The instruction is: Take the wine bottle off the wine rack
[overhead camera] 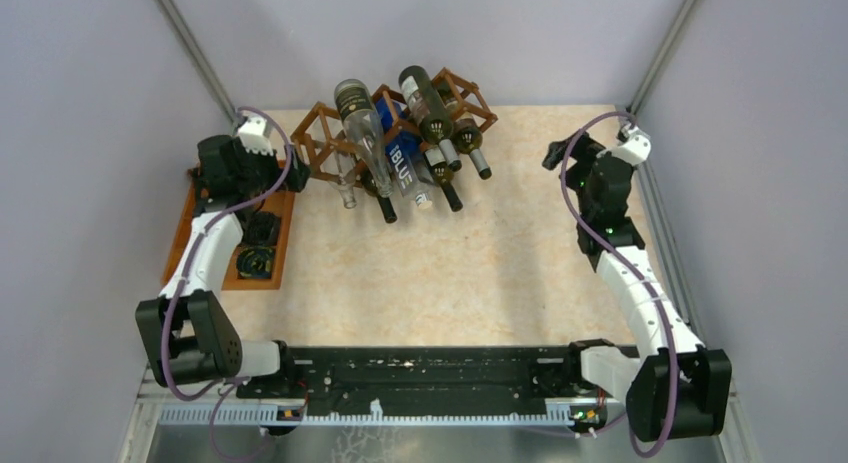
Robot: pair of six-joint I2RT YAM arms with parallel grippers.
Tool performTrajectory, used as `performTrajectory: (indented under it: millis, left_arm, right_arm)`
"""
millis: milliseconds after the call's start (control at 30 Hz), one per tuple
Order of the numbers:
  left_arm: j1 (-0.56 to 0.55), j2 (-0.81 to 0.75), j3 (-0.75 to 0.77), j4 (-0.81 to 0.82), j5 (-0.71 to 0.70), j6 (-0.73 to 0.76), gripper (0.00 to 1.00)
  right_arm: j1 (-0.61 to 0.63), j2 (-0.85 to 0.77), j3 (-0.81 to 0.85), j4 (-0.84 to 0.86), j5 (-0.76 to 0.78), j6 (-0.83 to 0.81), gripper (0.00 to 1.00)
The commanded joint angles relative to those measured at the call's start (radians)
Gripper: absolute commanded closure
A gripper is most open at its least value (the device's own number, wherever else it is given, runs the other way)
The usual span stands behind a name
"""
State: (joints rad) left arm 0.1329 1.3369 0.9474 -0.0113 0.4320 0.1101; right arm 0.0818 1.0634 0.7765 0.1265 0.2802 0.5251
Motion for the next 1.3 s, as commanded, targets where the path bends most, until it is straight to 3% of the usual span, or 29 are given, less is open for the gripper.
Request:
performTrajectory:
  millis: [0, 167, 300, 467, 633, 833, 1267]
  left_arm:
    - [0.021, -0.003, 0.138, -0.239, 0.087, -0.001, 0.01]
    - [0.030, 0.033, 0.260, -0.382, 0.104, -0.023, 0.01]
    - [0.033, 0.043, 0.303, -0.440, 0.105, -0.027, 0.01]
    - [0.034, 0.024, 0.305, -0.462, 0.097, -0.015, 0.01]
    - [0.033, 0.017, 0.305, -0.488, 0.088, -0.009, 0.01]
    - [0.033, 0.003, 0.303, -0.509, 0.103, 0.017, 0.01]
    - [0.034, -0.035, 0.306, -0.544, 0.182, 0.056, 0.01]
  right_arm:
    - [0.008, 0.008, 0.069, 0.022, -0.429, 0.108, 0.02]
    - [0.262, 0.193, 0.446, -0.328, -0.324, -0.066, 0.02]
    - [0.439, 0.353, 0.664, -0.457, -0.327, -0.107, 0.04]
    - [0.563, 0.550, 0.902, -0.590, -0.364, -0.129, 0.05]
    - [0.634, 0.737, 1.126, -0.723, -0.371, -0.144, 0.06]
    - [0.680, 0.882, 1.270, -0.778, -0.385, -0.157, 0.11]
    - [0.696, 1.042, 1.411, -0.828, -0.411, -0.136, 0.23]
